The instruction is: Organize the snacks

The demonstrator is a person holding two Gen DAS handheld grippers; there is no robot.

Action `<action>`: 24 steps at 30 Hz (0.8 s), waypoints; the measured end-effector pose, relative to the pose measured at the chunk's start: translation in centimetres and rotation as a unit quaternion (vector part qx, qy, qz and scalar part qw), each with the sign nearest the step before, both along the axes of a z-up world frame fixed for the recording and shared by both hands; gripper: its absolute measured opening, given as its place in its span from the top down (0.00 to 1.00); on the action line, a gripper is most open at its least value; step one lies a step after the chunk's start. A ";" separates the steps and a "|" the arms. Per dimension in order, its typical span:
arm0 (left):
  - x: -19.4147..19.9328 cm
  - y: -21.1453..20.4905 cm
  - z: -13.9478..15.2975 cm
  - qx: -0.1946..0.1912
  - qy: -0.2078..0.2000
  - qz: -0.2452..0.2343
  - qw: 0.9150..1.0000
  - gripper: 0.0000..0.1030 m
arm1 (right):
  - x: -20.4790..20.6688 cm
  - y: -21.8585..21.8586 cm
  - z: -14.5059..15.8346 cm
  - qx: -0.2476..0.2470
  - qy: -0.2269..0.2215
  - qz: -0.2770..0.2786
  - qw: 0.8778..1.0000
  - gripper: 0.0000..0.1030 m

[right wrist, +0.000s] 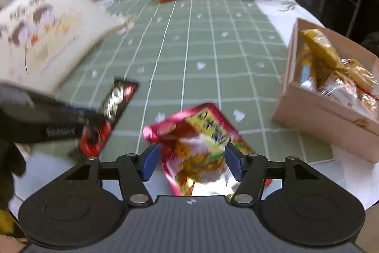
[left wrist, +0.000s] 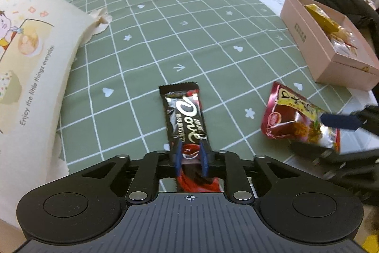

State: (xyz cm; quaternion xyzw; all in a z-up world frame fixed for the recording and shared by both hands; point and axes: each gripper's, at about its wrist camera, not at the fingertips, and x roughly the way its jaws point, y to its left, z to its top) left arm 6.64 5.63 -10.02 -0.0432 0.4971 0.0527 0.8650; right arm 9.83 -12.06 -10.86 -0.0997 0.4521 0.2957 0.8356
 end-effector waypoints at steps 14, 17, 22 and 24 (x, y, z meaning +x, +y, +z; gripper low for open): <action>0.6 -0.3 -0.1 -0.002 -0.002 -0.009 1.000 0.63 | -1.6 0.4 -1.0 -0.036 -0.048 0.010 0.998 0.31; 0.6 -0.2 -0.1 0.006 -0.005 -0.014 1.000 0.65 | -1.3 -0.5 -0.6 -0.022 -0.049 0.011 0.998 0.30; 0.6 0.6 -0.1 0.002 -0.002 -0.004 1.000 0.70 | -0.1 -1.5 -0.9 -0.018 -0.063 0.032 0.997 0.28; 0.6 1.0 -0.1 -0.005 -0.001 0.000 1.000 0.70 | 0.7 -1.8 -1.0 -0.006 -0.061 0.040 0.997 0.28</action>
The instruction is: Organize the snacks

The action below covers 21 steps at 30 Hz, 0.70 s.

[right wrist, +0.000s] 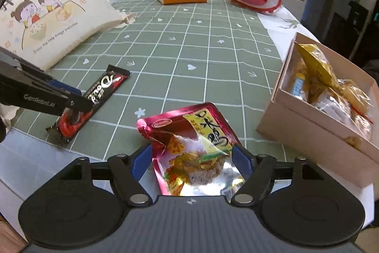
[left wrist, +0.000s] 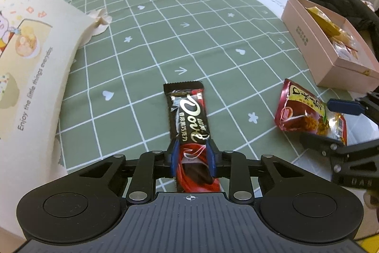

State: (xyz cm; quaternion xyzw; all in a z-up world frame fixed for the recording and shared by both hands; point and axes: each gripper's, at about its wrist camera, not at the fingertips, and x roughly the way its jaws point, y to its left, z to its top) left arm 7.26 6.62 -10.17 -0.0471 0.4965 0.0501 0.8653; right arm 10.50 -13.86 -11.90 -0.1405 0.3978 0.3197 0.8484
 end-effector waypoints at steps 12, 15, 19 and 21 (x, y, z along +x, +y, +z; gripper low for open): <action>0.9 0.8 -0.5 -0.037 0.016 0.001 0.999 0.56 | 5.5 -1.8 -0.3 0.062 0.065 -0.026 0.996 0.22; 0.9 0.9 -0.6 -0.039 0.016 -0.001 0.999 0.56 | 6.1 -2.8 -1.0 0.107 0.115 -0.058 0.986 0.20; 1.0 1.3 -0.6 -0.046 0.017 0.000 0.999 0.57 | 4.5 -2.1 -1.2 0.111 0.114 -0.057 0.986 0.17; 1.0 1.4 -0.5 -0.049 0.016 0.000 0.999 0.57 | 3.2 -1.0 -1.3 0.081 0.085 -0.051 0.992 0.13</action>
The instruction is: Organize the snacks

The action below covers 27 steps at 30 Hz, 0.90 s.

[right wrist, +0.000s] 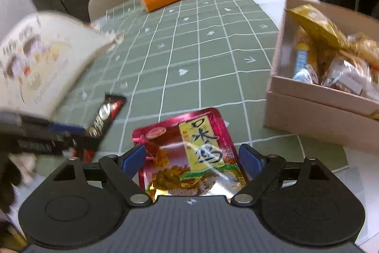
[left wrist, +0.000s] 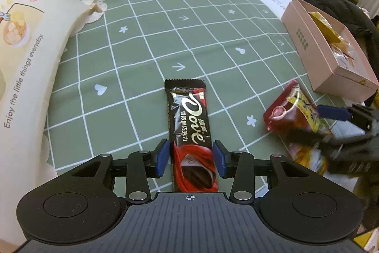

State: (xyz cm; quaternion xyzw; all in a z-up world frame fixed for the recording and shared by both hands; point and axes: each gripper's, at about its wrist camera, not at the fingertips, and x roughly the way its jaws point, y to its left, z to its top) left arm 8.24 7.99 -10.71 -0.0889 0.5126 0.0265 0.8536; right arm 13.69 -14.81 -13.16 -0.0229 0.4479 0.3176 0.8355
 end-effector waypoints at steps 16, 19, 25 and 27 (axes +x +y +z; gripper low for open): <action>-0.7 0.0 -0.1 -0.003 -0.021 0.004 1.000 0.57 | -2.2 3.1 0.2 -0.079 -0.051 0.024 0.995 0.25; -0.9 -0.3 -0.1 0.007 -0.024 0.005 1.000 0.58 | -2.4 2.3 0.8 -0.061 -0.036 0.010 0.997 0.37; -1.3 -0.7 0.3 0.000 -0.030 0.000 1.000 0.72 | -3.7 0.1 3.0 -0.045 -0.048 -0.011 0.998 0.40; -1.5 -1.0 0.5 -0.002 -0.033 -0.009 0.999 0.78 | -4.1 -0.6 3.7 -0.046 -0.057 -0.013 0.997 0.40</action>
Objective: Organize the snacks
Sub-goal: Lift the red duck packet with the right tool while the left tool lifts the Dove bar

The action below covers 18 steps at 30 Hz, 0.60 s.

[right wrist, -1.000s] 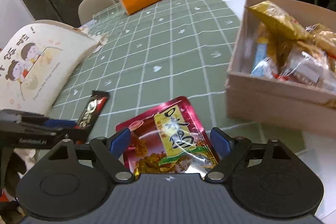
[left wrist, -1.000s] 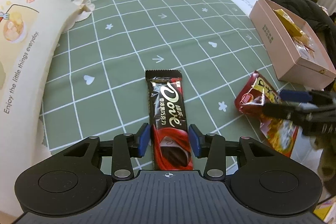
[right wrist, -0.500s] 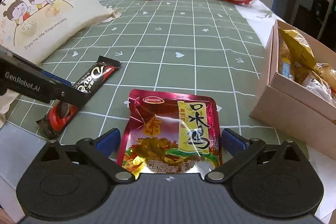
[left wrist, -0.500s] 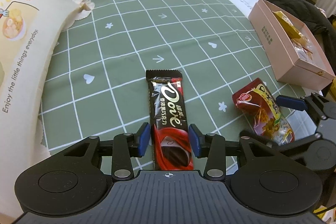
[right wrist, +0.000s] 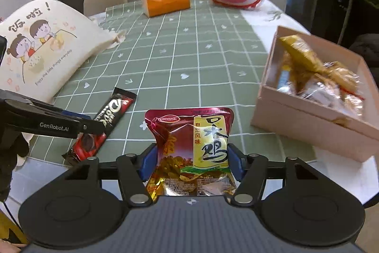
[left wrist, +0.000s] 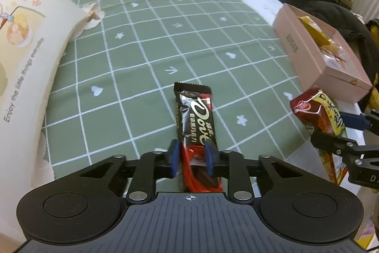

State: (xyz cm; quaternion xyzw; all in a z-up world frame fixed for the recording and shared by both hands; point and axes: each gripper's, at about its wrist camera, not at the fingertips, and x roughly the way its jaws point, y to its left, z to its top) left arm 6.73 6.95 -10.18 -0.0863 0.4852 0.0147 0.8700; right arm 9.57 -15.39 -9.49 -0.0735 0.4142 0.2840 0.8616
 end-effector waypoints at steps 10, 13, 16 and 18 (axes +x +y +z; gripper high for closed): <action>-0.4 -1.0 0.3 0.044 0.001 0.016 0.999 0.86 | -1.0 -2.1 -0.8 -0.029 -0.011 -0.031 0.999 0.40; -0.2 -0.1 0.4 0.038 0.026 0.039 0.998 0.85 | -0.9 -2.0 -2.1 -0.048 -0.009 -0.043 0.998 0.39; -0.1 -0.6 0.5 0.023 0.037 0.014 0.999 0.84 | -0.9 -2.0 -3.0 -0.052 -0.002 -0.051 0.997 0.29; -0.3 -1.8 0.6 0.050 0.034 -0.004 0.998 0.83 | -0.7 -2.0 -3.4 -0.050 0.003 -0.057 0.997 0.22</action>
